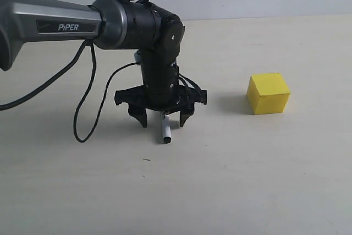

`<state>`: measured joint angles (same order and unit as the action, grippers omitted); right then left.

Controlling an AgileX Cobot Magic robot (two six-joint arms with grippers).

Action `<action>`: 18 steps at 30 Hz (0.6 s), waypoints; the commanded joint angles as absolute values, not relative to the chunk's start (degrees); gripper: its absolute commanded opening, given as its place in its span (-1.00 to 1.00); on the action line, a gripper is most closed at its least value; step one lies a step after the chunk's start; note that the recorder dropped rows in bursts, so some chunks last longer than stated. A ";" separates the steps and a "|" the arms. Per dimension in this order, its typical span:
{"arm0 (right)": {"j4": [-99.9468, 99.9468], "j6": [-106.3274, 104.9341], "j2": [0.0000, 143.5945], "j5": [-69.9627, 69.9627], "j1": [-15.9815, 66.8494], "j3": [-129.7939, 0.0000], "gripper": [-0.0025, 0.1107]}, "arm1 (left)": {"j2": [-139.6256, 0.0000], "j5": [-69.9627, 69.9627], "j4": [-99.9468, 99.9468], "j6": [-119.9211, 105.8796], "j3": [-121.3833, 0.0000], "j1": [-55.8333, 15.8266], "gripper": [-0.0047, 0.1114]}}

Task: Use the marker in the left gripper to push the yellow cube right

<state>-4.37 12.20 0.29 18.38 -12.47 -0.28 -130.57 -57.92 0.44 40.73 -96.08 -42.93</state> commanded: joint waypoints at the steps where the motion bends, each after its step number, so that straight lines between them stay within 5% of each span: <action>1: -4.46 12.15 0.00 17.89 -12.63 0.00 -0.96 | -128.22 -58.25 0.64 33.41 -96.59 -42.77 0.31; 4: -4.46 12.15 0.00 17.89 -12.63 0.00 -0.96 | -124.03 -57.64 0.64 28.26 -96.59 -42.88 0.23; 10: -4.46 12.15 0.00 17.89 -12.63 0.00 -0.96 | -118.32 -55.29 0.91 18.73 -95.32 -45.40 -0.91; 18: -4.46 12.15 0.00 17.89 -12.63 0.00 -0.96 | -106.00 -34.51 0.92 13.34 -80.65 -46.07 -0.92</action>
<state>-4.37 12.20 0.29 18.38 -12.47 -0.28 -110.50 -41.92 0.71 15.41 -85.28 -46.30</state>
